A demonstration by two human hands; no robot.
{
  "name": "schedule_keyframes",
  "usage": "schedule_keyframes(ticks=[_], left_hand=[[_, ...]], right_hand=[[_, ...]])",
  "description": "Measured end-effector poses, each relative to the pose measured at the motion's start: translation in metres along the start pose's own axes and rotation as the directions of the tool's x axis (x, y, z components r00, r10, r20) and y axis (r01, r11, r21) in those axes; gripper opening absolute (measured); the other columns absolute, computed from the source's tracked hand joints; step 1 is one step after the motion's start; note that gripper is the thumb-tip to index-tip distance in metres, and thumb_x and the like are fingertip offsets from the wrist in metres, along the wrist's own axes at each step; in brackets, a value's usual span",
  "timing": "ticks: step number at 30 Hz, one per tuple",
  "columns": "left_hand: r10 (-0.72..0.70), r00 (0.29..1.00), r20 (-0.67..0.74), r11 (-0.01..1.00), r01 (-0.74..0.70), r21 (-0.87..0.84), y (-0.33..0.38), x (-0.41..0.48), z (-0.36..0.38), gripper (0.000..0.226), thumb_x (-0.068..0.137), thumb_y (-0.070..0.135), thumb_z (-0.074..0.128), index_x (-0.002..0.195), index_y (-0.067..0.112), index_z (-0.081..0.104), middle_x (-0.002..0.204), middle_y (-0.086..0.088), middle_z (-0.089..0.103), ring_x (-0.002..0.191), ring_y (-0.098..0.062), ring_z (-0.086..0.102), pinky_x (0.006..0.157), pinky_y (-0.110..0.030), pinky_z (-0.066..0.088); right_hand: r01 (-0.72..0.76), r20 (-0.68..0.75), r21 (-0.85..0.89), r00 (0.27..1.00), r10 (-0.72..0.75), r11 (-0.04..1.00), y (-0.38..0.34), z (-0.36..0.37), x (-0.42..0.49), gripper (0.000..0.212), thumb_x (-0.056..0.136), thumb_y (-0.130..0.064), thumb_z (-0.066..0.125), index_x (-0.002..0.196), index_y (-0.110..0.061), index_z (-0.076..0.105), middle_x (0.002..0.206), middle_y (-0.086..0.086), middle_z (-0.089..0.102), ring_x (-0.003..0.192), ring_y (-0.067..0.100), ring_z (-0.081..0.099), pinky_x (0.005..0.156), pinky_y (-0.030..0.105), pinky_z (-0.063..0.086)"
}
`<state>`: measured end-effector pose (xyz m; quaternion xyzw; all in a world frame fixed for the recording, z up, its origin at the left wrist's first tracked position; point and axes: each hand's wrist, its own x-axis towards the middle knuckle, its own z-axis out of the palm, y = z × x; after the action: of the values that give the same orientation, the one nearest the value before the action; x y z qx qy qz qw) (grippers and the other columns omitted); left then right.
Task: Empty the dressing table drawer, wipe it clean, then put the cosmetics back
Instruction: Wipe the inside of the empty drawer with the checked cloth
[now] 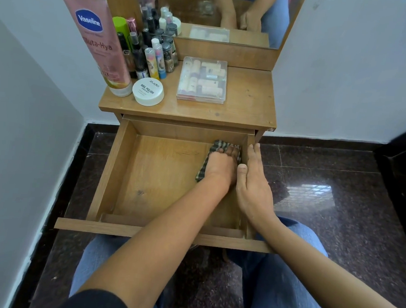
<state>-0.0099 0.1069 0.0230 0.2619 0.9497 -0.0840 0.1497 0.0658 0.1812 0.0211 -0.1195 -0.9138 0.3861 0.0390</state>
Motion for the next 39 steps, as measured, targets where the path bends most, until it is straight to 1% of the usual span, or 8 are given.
schedule_keyframes(ticks=[17, 23, 26, 28, 30, 33, 36, 39], left_hand=[[-0.197, 0.977, 0.075, 0.979, 0.192, 0.068, -0.079, -0.031, 0.014, 0.054, 0.105, 0.021, 0.019, 0.153, 0.004, 0.000, 0.162, -0.005, 0.004, 0.143, -0.017, 0.029, 0.100, -0.034, 0.040], [-0.289, 0.949, 0.122, 0.957, 0.290, 0.013, -0.101, -0.036, 0.019, 0.056, 0.104, 0.021, 0.018, 0.154, 0.006, -0.001, 0.162, -0.002, 0.004, 0.137, -0.017, 0.039, 0.089, -0.034, 0.042], [-0.324, 0.934, 0.150, 0.943, 0.331, -0.020, -0.110, -0.036, 0.020, 0.057, 0.103, 0.022, 0.020, 0.154, 0.010, -0.001, 0.163, 0.001, 0.004, 0.133, -0.020, 0.044, 0.082, -0.034, 0.041], [-0.297, 0.937, 0.182, 0.945, 0.316, -0.084, -0.117, -0.040, 0.017, 0.056, 0.104, 0.028, 0.019, 0.155, 0.015, 0.000, 0.163, 0.003, 0.002, 0.136, -0.023, 0.041, 0.091, -0.037, 0.041], [-0.236, 0.956, 0.173, 0.951, 0.264, -0.160, -0.126, -0.050, 0.016, 0.056, 0.105, 0.033, 0.018, 0.155, 0.016, 0.000, 0.163, 0.001, 0.004, 0.140, -0.024, 0.034, 0.099, -0.040, 0.040], [-0.190, 0.982, -0.015, 0.964, 0.184, -0.190, -0.146, -0.076, 0.023, 0.057, 0.105, 0.033, 0.020, 0.155, 0.016, 0.002, 0.161, -0.003, 0.014, 0.145, -0.020, 0.026, 0.108, -0.039, 0.035], [-0.125, 0.974, -0.190, 0.980, 0.091, -0.179, -0.164, -0.107, 0.032, 0.057, 0.105, 0.030, 0.023, 0.155, 0.015, 0.003, 0.160, -0.004, 0.017, 0.147, -0.015, 0.017, 0.116, -0.031, 0.021], [-0.166, 0.954, -0.250, 0.969, 0.110, -0.223, -0.177, -0.137, 0.037, 0.058, 0.103, 0.031, 0.029, 0.156, 0.019, 0.007, 0.160, 0.001, 0.018, 0.146, -0.011, 0.018, 0.113, -0.029, 0.028]], right_hand=[[0.013, -0.005, -0.052, 1.000, -0.013, 0.999, -0.002, 0.001, 0.000, 0.052, 0.103, -0.038, 0.022, 0.153, -0.028, 0.009, 0.159, -0.017, -0.003, 0.134, 0.013, 0.039, 0.075, 0.028, 0.036], [0.026, 0.001, -0.097, 1.000, -0.026, 0.995, 0.001, 0.003, 0.002, 0.053, 0.103, -0.038, 0.022, 0.153, -0.026, 0.008, 0.159, -0.016, -0.004, 0.123, 0.012, 0.048, 0.057, 0.021, 0.034], [0.057, 0.007, -0.142, 0.998, -0.057, 0.988, 0.003, 0.005, 0.005, 0.055, 0.103, -0.037, 0.023, 0.153, -0.021, 0.008, 0.161, -0.008, -0.003, 0.141, 0.017, 0.028, 0.094, 0.041, 0.046], [0.072, 0.023, -0.250, 0.997, -0.068, 0.965, 0.007, 0.009, 0.007, 0.057, 0.103, -0.033, 0.025, 0.153, -0.012, 0.007, 0.161, 0.003, -0.002, 0.148, 0.018, 0.001, 0.119, 0.043, 0.016], [0.132, 0.051, -0.383, 0.991, -0.122, 0.914, 0.007, 0.010, 0.008, 0.058, 0.102, -0.029, 0.026, 0.153, -0.007, 0.007, 0.160, 0.008, -0.002, 0.146, 0.017, -0.011, 0.120, 0.038, -0.003], [0.333, 0.173, -0.496, 0.943, -0.285, 0.802, -0.002, 0.008, 0.007, 0.060, 0.099, -0.032, 0.018, 0.153, -0.010, 0.003, 0.159, 0.006, -0.004, 0.145, 0.016, -0.013, 0.118, 0.034, -0.007], [0.514, 0.398, -0.362, 0.840, -0.369, 0.778, -0.023, 0.014, 0.015, 0.058, 0.102, -0.032, 0.021, 0.153, -0.014, 0.001, 0.159, 0.003, -0.005, 0.144, 0.011, -0.012, 0.116, 0.025, -0.007], [0.544, 0.564, -0.187, 0.741, -0.364, 0.818, -0.051, 0.035, 0.027, 0.059, 0.103, -0.030, 0.030, 0.153, -0.011, 0.005, 0.160, 0.005, 0.001, 0.146, 0.011, -0.005, 0.111, 0.019, -0.005]])
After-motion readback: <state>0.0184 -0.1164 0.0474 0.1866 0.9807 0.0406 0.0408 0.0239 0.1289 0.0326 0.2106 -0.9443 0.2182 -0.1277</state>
